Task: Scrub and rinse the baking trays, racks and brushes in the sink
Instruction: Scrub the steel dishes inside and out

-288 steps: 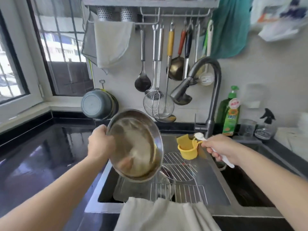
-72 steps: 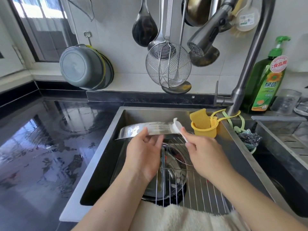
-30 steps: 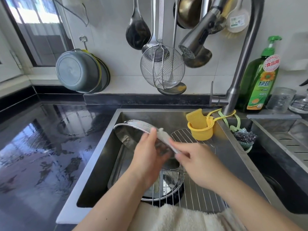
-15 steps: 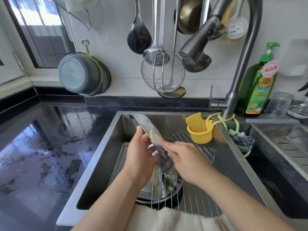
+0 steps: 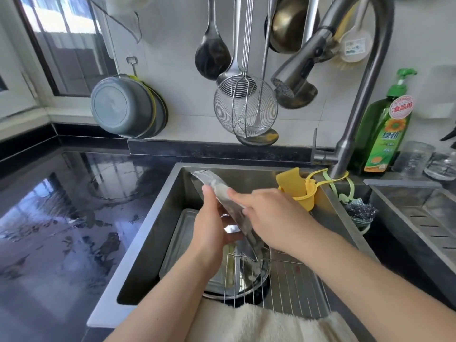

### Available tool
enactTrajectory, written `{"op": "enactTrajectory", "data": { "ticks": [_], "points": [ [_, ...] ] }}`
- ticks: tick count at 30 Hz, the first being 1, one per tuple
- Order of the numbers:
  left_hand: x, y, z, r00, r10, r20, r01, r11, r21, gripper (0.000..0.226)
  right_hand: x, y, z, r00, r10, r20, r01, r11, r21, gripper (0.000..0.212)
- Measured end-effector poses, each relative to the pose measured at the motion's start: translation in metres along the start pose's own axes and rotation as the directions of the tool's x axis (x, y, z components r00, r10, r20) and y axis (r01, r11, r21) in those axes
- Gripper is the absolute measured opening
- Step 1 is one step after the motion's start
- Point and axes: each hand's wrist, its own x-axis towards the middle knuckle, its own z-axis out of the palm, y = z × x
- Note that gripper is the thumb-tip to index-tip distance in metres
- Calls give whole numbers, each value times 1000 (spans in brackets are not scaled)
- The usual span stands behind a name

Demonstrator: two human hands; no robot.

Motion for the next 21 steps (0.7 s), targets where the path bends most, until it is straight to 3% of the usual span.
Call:
{"op": "enactTrajectory", "data": {
  "ticks": [6,13,18,21],
  "points": [
    [8,-1,-6,997,-61,-43,56,994,-98,89,-32,-3,-6,961,99,257,-87,995,-57,56],
    [4,-2,-5,999,-38,3,38,996,-77,96,41,-7,2,976,-18,217,-22,983,183,46],
    [8,1,-11,995,-99,-26,93,980,-178,101,2,15,-5,958,-74,279,23,983,183,47],
    [9,0,-12,992,-121,-45,109,973,-203,97,-21,29,-13,933,32,357,-80,990,120,51]
  ]
}}
